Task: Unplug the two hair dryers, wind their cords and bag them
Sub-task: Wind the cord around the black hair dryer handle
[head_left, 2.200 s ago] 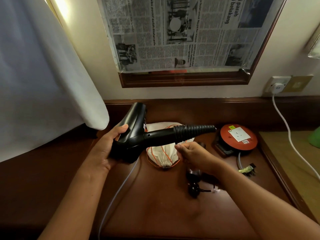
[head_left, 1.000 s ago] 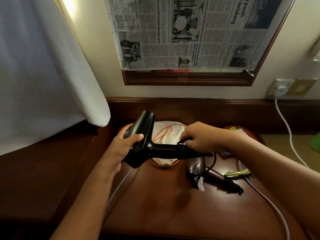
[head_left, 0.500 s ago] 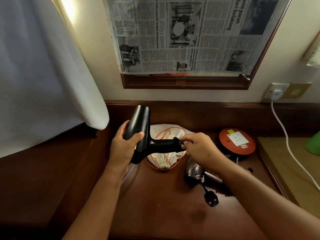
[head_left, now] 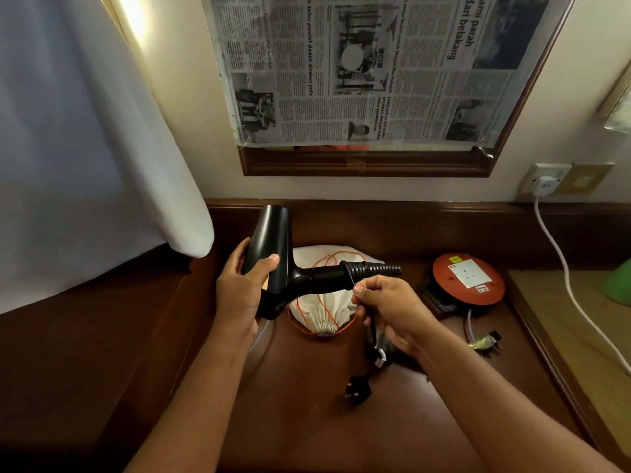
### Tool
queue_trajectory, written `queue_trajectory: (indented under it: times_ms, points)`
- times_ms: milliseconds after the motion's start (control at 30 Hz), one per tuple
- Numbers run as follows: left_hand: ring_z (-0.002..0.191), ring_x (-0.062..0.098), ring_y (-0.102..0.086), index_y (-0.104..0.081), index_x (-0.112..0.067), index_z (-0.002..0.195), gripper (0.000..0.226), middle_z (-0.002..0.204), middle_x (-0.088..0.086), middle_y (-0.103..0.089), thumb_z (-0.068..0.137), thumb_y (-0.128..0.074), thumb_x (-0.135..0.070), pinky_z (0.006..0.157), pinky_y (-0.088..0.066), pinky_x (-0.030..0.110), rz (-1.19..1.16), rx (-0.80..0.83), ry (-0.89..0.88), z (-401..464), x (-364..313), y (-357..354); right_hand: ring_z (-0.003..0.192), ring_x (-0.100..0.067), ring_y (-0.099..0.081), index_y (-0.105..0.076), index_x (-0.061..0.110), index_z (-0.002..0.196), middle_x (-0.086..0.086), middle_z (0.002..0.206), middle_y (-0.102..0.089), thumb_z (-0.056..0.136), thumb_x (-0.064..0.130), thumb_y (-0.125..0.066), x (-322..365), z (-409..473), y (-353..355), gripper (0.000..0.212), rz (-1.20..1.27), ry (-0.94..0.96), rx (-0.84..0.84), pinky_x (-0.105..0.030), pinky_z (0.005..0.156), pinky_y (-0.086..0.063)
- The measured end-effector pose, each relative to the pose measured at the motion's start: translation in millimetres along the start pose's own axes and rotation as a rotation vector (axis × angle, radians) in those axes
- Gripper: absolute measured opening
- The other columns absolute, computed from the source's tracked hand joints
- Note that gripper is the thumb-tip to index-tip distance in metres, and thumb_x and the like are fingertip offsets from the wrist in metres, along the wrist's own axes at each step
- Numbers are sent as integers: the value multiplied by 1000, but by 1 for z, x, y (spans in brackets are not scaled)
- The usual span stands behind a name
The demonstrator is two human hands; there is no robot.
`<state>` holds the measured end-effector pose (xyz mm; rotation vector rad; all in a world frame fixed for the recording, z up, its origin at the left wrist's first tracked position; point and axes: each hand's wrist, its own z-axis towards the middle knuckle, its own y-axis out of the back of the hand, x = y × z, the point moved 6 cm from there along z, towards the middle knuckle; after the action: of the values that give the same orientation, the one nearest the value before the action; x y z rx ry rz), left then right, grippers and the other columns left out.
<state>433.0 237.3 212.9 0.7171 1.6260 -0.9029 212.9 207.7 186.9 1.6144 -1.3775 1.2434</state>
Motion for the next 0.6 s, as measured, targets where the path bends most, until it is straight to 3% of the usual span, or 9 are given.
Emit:
queue_trajectory:
  times_ms: [100, 200, 400, 500, 600]
  points:
    - [96, 29, -68, -58, -27, 125, 50, 111, 9, -67, 79, -73, -12, 86, -55, 53, -62, -12, 61, 4, 4, 4, 46, -11, -48, -55, 9, 73, -4, 60, -53, 96, 29, -54, -12, -1, -7, 30, 16, -80, 78, -20, 41, -38]
    - [99, 30, -68, -59, -25, 126, 50, 111, 11, -68, 79, -72, -13, 87, -54, 56, -90, -3, 93, 7, 5, 6, 47, -14, -43, -58, 13, 69, -1, 54, -48, 94, 48, -49, -22, -2, -13, 44, -52, -150, 165, -23, 44, -34]
    - [95, 29, -68, -61, -23, 123, 42, 108, 12, -69, 82, -69, -14, 78, -57, 46, -122, 59, 133, 14, 0, 6, 58, -14, -39, -63, 3, 85, -4, 66, -42, 99, 17, -40, -22, 4, -20, 30, 242, -56, 342, -26, 58, -36]
    - [95, 30, -68, -64, -25, 115, 34, 108, 12, -68, 82, -68, -15, 78, -57, 44, -132, 94, 159, 17, -3, 5, 59, -14, -44, -63, 1, 86, -5, 67, -47, 100, 11, -41, -21, 5, -17, 28, 109, 41, 282, -24, 59, -42]
    - [93, 30, -68, -66, -26, 108, 28, 109, 14, -68, 83, -66, -14, 76, -57, 44, -136, 125, 170, 21, -3, 3, 49, -14, -43, -63, 6, 81, -6, 61, -47, 100, 17, -46, -18, 7, -15, 27, -118, 116, 198, -25, 47, -42]
